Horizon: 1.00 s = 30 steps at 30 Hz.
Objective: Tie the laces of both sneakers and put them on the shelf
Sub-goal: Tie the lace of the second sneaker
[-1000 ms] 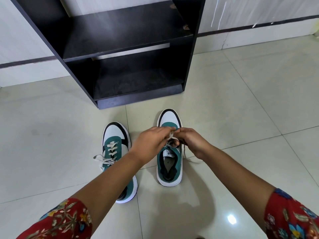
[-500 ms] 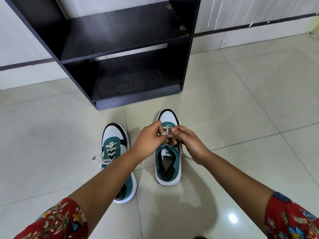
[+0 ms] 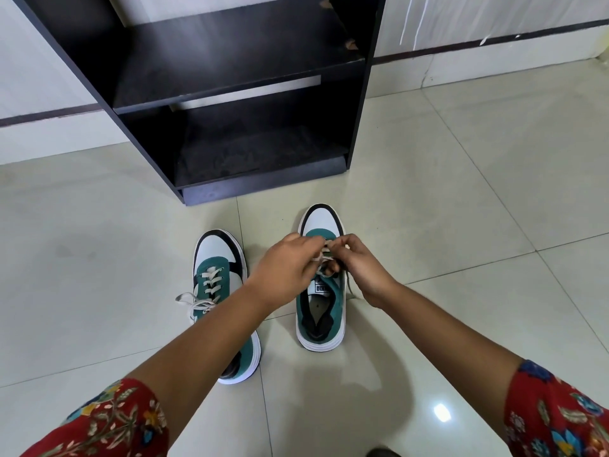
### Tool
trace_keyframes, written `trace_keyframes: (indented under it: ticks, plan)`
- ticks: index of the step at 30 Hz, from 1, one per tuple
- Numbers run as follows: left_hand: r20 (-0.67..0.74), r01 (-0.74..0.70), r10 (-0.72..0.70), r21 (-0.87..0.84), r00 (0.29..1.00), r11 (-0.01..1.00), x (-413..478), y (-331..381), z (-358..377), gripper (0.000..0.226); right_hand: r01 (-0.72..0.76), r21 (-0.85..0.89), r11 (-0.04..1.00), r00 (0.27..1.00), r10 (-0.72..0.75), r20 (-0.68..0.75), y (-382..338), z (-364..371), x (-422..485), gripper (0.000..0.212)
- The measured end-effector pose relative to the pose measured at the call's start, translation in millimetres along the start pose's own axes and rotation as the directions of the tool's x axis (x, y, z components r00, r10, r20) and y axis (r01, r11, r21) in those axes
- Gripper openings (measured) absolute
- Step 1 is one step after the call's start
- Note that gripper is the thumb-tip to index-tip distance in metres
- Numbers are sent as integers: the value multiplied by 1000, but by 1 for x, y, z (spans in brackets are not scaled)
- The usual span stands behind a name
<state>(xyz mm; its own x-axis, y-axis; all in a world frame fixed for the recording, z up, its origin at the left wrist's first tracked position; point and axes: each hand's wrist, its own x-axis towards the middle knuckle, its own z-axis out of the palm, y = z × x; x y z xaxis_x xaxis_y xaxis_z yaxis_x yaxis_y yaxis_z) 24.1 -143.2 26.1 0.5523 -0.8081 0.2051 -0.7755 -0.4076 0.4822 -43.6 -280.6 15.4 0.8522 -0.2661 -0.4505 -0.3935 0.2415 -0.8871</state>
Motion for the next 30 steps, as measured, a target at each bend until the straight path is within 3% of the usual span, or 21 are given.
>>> trace_keyframes:
  ticks: [1, 2, 4, 6, 7, 11, 14, 17, 20, 22, 25, 28, 30]
  plan:
    - [64, 178, -169, -191, 984, 965, 2, 1, 0, 15, 23, 21, 999, 999, -23, -23, 1, 0, -3, 12]
    - [151, 347, -312, -359, 938, 867, 5, 1, -1, 17, 55, 33, 998, 998, -54, -39, 4, 0, -5, 15]
    - [326, 590, -502, -572, 801, 570, 11, -1, -5, 28, 148, -27, 989, 988, -149, -48, 11, 1, -9, 17]
    - [450, 700, -581, -638, 678, 323, 13, -3, -7, 32, 239, -219, 946, 966, -253, -41, 21, 0, -10, 23]
    - [478, 718, -600, -648, 642, 253, 12, -4, -7, 31, 273, -305, 912, 953, -299, -43, 24, -1, -12, 25]
    - [474, 712, -639, -682, 606, 168, 7, -4, -2, 33, 320, -482, 816, 911, -405, -81, 25, -3, -16, 20]
    - [456, 689, -647, -709, 611, 150, 6, -2, -2, 30, 276, -373, 886, 910, -365, -194, 24, -2, -18, 9]
    - [458, 651, -650, -756, 606, 74, 0, -1, -2, 28, 226, -153, 962, 929, -260, -263, 25, -2, -24, 6]
    - [511, 583, -696, -796, 504, -163, -10, -12, 0, 18, 9, 146, 989, 959, 33, -281, 29, -10, -28, 7]
    - [573, 518, -687, -792, 446, -324, -19, -19, 1, 10, -104, 457, 884, 957, 213, -195, 33, -15, -33, 12]
    - [622, 448, -639, -778, 453, -440, -26, -15, 6, 19, -141, 695, 705, 975, 222, -28, 35, -13, -38, 33]
    - [586, 419, -653, -807, 480, -415, -24, -10, 9, 20, -141, 714, 685, 985, 172, 30, 27, -5, -37, 33]
    - [494, 466, -715, -845, 495, -261, -22, -13, 10, 18, -107, 621, 776, 988, 156, -24, 25, -3, -31, 28]
